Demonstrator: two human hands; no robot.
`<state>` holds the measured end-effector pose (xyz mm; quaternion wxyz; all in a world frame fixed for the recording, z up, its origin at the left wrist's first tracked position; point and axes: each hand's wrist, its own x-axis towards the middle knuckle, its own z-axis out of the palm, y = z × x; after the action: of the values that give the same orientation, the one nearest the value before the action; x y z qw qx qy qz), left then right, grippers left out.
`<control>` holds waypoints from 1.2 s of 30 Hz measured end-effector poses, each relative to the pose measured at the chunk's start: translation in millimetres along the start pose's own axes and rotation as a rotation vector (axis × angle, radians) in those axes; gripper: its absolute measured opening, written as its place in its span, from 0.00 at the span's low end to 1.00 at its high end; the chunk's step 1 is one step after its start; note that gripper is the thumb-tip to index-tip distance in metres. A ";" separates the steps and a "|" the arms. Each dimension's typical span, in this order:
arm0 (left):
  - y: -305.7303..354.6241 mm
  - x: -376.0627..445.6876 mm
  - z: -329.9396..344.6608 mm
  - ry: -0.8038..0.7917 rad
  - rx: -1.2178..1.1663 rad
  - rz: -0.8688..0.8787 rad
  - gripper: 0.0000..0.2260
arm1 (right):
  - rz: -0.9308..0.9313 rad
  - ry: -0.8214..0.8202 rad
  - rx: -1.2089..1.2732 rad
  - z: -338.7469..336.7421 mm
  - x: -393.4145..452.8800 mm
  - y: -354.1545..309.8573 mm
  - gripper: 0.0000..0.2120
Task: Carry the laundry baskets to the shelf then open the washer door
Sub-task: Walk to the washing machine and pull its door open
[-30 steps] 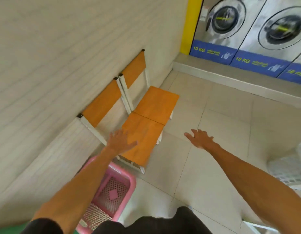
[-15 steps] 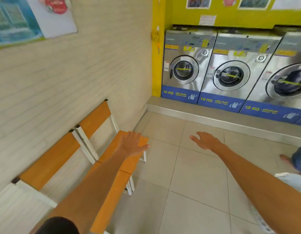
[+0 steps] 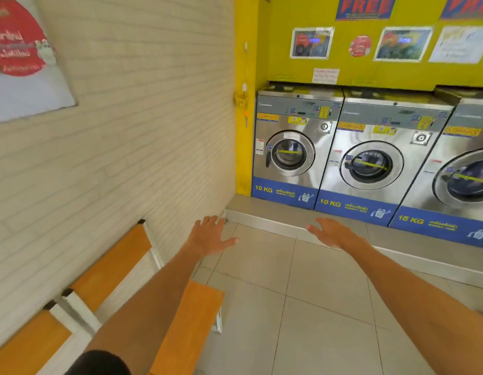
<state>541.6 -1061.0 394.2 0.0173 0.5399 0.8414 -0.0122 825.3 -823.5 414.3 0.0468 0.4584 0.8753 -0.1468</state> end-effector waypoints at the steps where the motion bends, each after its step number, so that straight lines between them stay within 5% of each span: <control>1: -5.2 26.5 -6.8 0.020 -0.024 0.016 0.43 | -0.005 0.001 0.001 -8.9 22.8 -3.3 0.37; 22: -46.3 505.5 -25.9 -0.006 -0.026 0.026 0.42 | 0.019 -0.056 0.069 -102.4 500.3 33.3 0.38; 36: -69.2 827.1 -55.8 0.115 -0.076 0.084 0.41 | -0.063 -0.163 0.036 -142.2 810.1 31.4 0.37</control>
<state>133.5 -336.4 415.1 -0.0099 0.5734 0.8176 0.0513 392.3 -125.1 367.6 0.1050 0.4181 0.8797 -0.2008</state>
